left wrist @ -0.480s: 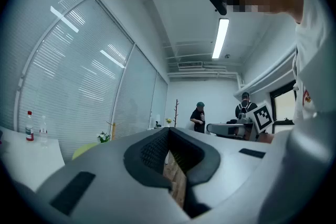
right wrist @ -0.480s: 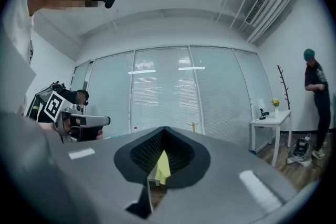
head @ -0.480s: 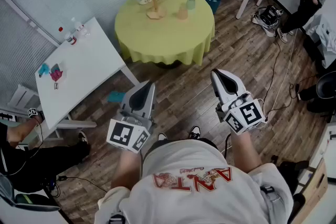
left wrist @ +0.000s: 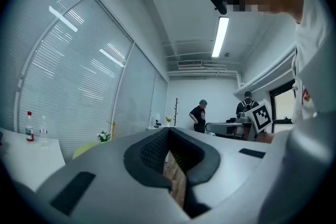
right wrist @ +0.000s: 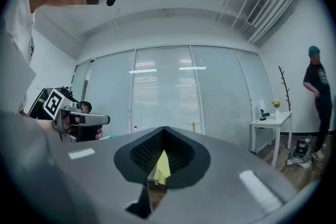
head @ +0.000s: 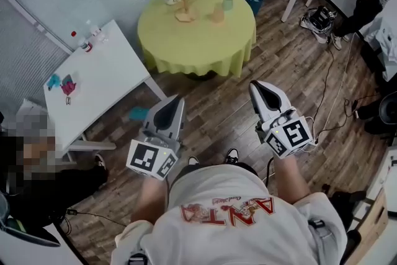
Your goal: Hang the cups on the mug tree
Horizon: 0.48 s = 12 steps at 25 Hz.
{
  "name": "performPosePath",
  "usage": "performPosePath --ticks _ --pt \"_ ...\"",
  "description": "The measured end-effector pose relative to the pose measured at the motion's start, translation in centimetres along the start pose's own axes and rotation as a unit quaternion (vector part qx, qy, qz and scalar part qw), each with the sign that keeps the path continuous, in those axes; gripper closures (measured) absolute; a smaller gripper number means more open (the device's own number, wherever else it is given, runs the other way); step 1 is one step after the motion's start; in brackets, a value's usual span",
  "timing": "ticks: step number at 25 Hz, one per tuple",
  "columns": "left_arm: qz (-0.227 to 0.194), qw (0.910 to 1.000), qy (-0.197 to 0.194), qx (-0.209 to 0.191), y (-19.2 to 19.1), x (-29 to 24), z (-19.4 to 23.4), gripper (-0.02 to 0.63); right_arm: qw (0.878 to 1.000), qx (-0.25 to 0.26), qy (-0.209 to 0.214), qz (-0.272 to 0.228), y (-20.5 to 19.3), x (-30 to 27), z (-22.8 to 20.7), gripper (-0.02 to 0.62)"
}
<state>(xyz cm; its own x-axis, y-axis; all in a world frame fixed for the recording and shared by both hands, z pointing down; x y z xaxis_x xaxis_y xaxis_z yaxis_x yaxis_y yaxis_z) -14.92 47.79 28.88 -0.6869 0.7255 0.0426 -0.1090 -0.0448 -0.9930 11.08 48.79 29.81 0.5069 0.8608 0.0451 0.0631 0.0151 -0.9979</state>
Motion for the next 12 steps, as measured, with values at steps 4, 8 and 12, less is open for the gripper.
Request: performPosePath --ticks 4,8,12 --pt "0.006 1.0 0.0 0.001 -0.2 -0.2 0.0 0.598 1.0 -0.009 0.005 -0.001 -0.1 -0.1 -0.3 0.595" --pt "0.009 1.0 0.0 0.002 -0.4 -0.8 -0.2 0.597 0.999 -0.025 0.027 -0.011 -0.1 0.1 -0.8 0.595" --pt "0.012 0.9999 0.0 -0.002 -0.7 -1.6 -1.0 0.597 0.998 -0.001 0.051 -0.027 0.4 0.7 -1.4 0.595"
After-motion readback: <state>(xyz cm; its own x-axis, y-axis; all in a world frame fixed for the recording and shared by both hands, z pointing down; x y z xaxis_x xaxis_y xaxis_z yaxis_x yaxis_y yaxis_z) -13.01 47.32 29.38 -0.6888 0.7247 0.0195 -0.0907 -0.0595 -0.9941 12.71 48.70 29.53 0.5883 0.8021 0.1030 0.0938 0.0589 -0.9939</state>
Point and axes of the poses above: the fingertips, and each gripper's own axes: x backward along the fingers, z to its left, y out of its top, the point moved 7 cm from there along x, backward along the fingers, and after that the axes turned 1 degree about -z, right-handed, at the moved point
